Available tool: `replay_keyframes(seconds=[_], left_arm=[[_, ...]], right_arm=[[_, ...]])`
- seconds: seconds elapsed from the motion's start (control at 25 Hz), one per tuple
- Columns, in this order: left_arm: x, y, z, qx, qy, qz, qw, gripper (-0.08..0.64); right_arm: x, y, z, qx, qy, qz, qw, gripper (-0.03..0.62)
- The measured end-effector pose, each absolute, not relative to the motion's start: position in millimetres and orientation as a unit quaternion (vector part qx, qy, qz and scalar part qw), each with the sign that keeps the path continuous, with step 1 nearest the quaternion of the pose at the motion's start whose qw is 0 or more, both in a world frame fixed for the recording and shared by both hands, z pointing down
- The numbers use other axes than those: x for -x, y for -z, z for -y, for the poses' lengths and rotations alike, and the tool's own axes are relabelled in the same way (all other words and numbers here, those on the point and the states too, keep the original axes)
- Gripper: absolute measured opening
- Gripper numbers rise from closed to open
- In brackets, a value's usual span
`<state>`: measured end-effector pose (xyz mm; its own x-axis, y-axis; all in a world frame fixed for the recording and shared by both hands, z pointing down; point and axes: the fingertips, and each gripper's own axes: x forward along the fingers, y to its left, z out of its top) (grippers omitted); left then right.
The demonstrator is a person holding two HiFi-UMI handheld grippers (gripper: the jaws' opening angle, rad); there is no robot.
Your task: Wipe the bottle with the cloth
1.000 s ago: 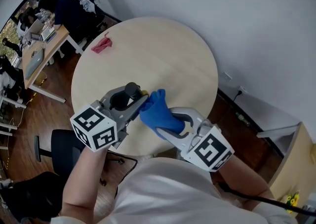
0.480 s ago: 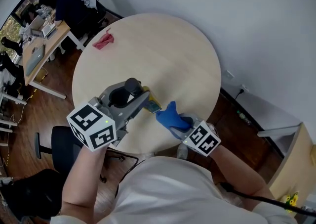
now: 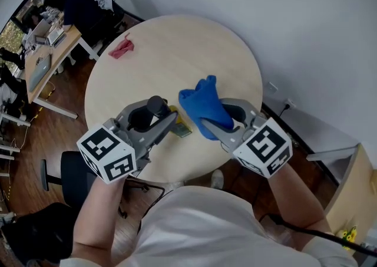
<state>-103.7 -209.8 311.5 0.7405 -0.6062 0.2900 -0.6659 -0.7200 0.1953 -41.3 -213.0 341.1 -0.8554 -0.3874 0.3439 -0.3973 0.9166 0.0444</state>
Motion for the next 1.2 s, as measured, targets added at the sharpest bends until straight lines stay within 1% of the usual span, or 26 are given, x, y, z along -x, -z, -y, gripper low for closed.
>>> replay_keyframes(seconds=[0.08,0.2,0.28,0.56,0.8,1.04,1.2], left_arm=[[103,-311,209,-0.922,-0.103,0.343,0.145,0.153],[104,-310,208,-0.922,-0.100,0.343,0.146,0.153],[104,-309,208,-0.922,-0.100,0.344,0.147,0.153],[105,-308,208,-0.920,-0.101,0.348,0.148,0.153],[106,-310,207,-0.920,-0.099,0.349,0.150,0.153],[104,-309,207,-0.919,-0.100,0.355,0.138,0.153],[105,-312,207,-0.918,-0.104,0.360,0.131,0.153]], right_arm=[[54,-316,211,-0.192,0.003,0.968,0.159,0.157],[68,-321,210,-0.183,-0.003,0.969,0.164,0.158],[68,-341,213,-0.189,-0.024,0.968,0.165,0.158],[59,-434,212,-0.178,-0.119,0.953,0.213,0.158],[58,-503,202,-0.161,-0.184,0.930,0.273,0.158],[70,-500,176,-0.136,-0.207,0.933,0.262,0.158],[69,-503,163,-0.127,-0.211,0.931,0.268,0.158]])
